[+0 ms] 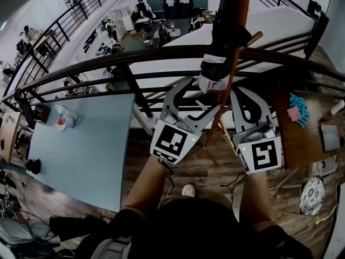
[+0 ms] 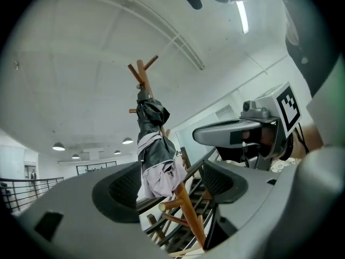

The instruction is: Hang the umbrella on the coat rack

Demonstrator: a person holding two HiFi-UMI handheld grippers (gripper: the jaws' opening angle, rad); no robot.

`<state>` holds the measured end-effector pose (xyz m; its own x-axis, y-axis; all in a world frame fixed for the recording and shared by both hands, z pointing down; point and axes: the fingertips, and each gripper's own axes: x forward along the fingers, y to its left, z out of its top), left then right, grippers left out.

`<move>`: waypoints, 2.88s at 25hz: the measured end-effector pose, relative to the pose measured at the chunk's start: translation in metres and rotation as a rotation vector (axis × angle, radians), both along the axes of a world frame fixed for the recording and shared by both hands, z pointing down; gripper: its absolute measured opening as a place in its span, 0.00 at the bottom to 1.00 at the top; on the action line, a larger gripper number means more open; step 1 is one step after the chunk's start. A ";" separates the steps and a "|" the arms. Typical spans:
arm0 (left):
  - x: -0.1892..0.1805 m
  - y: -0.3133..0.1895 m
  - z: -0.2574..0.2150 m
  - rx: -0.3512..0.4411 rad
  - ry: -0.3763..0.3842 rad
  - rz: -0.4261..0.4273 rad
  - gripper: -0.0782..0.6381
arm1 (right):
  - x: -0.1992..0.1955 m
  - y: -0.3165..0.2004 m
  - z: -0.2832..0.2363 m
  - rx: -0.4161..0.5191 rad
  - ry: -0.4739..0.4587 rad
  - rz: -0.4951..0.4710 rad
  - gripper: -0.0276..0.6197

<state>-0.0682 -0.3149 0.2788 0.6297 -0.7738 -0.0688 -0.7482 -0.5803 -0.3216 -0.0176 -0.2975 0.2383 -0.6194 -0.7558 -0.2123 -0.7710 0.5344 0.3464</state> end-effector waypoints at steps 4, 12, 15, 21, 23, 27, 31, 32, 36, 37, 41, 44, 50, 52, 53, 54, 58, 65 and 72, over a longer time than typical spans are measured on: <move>0.012 0.009 -0.008 0.042 0.003 -0.068 0.44 | 0.014 0.010 0.000 0.008 -0.004 -0.033 0.09; 0.046 0.047 -0.005 0.052 -0.006 -0.131 0.25 | 0.053 0.042 0.007 -0.007 -0.034 -0.072 0.09; 0.059 0.064 -0.006 0.058 0.006 -0.155 0.17 | 0.068 0.059 0.009 -0.015 -0.042 -0.082 0.09; 0.080 0.109 -0.015 0.106 0.069 -0.170 0.13 | 0.090 0.101 0.011 -0.016 -0.051 -0.103 0.09; 0.086 0.123 -0.016 0.115 0.068 -0.177 0.13 | 0.096 0.114 0.012 -0.016 -0.055 -0.109 0.09; 0.095 0.148 -0.016 0.129 0.056 -0.200 0.12 | 0.107 0.139 0.015 -0.009 -0.063 -0.132 0.09; 0.106 0.168 -0.017 0.140 0.036 -0.219 0.12 | 0.116 0.158 0.017 -0.003 -0.072 -0.153 0.09; 0.109 0.172 -0.016 0.141 0.034 -0.221 0.12 | 0.117 0.162 0.017 -0.001 -0.074 -0.156 0.09; 0.118 0.185 -0.016 0.149 0.020 -0.220 0.12 | 0.123 0.173 0.018 0.010 -0.076 -0.164 0.09; 0.119 0.187 -0.017 0.151 0.019 -0.219 0.12 | 0.124 0.175 0.017 0.016 -0.075 -0.165 0.09; 0.121 0.191 -0.019 0.178 0.000 -0.224 0.12 | 0.122 0.182 0.016 0.027 -0.075 -0.176 0.09; 0.119 0.195 -0.019 0.182 0.018 -0.225 0.12 | 0.116 0.188 0.015 0.056 -0.066 -0.178 0.09; 0.108 0.198 -0.024 0.222 0.021 -0.254 0.12 | 0.106 0.194 0.011 0.139 -0.023 -0.149 0.09; 0.107 0.199 -0.024 0.236 0.014 -0.251 0.12 | 0.104 0.193 0.011 0.149 -0.020 -0.138 0.09; 0.107 0.200 -0.025 0.246 0.009 -0.246 0.12 | 0.104 0.193 0.010 0.154 -0.024 -0.132 0.09; 0.107 0.201 -0.026 0.256 0.005 -0.240 0.12 | 0.104 0.193 0.009 0.160 -0.029 -0.125 0.09; 0.107 0.203 -0.029 0.269 0.006 -0.230 0.12 | 0.107 0.194 0.002 0.192 -0.054 -0.092 0.09; 0.104 0.205 -0.030 0.266 0.018 -0.236 0.12 | 0.108 0.199 -0.004 0.231 -0.062 -0.087 0.09; 0.102 0.209 -0.038 0.276 0.025 -0.238 0.12 | 0.106 0.204 -0.006 0.234 -0.065 -0.096 0.09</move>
